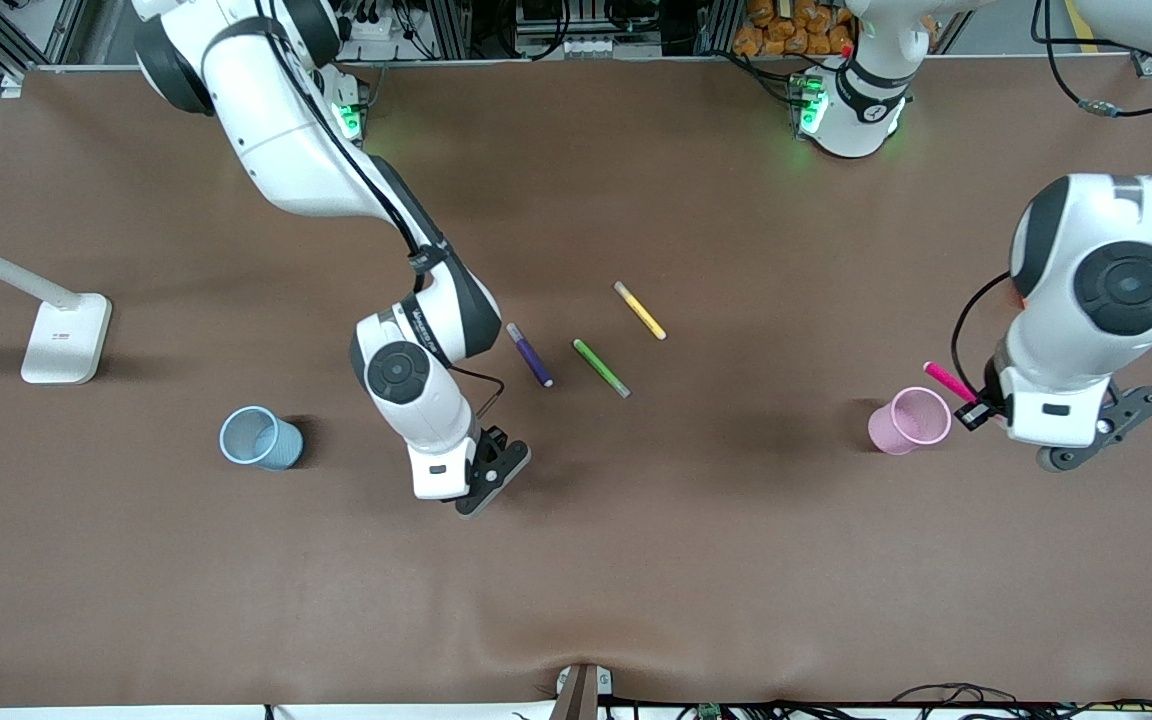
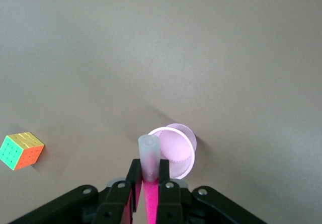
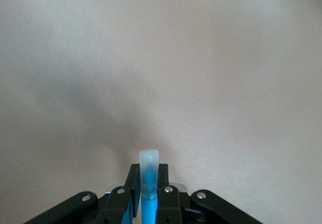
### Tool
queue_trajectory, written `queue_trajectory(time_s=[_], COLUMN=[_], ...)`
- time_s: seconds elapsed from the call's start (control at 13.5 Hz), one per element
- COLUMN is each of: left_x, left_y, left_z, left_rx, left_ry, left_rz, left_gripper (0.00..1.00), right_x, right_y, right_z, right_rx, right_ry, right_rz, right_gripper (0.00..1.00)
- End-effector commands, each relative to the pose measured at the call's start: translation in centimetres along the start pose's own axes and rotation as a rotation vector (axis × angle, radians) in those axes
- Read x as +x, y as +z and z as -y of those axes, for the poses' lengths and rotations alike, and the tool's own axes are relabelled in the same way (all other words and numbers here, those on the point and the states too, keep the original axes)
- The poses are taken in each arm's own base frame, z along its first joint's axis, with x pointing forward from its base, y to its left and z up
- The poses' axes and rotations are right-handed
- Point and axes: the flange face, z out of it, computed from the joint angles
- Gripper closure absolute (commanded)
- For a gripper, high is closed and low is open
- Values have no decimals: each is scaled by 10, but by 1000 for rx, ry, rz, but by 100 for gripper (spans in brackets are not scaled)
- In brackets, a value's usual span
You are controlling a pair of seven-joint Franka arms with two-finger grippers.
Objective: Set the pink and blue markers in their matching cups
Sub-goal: 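Hold the pink marker above the pink cup with the left gripper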
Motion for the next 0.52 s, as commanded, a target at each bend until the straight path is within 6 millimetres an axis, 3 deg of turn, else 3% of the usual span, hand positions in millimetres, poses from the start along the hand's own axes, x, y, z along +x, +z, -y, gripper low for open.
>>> queue_trajectory(time_s=[0.0, 0.07, 0.45], left_x=[-9, -13, -18], left_y=[13, 18, 43], left_z=[-19, -25, -40], left_rx=[63, 84, 150], left_ry=[-51, -68, -146], left_rz=[-58, -82, -172], left_gripper=[100, 100, 100], right_x=[10, 9, 14], right_y=[-45, -54, -94], right_z=[-8, -21, -39], right_rx=[-29, -41, -66], right_ry=[-7, 11, 35], right_rz=[-61, -83, -149], right_gripper=[100, 100, 100])
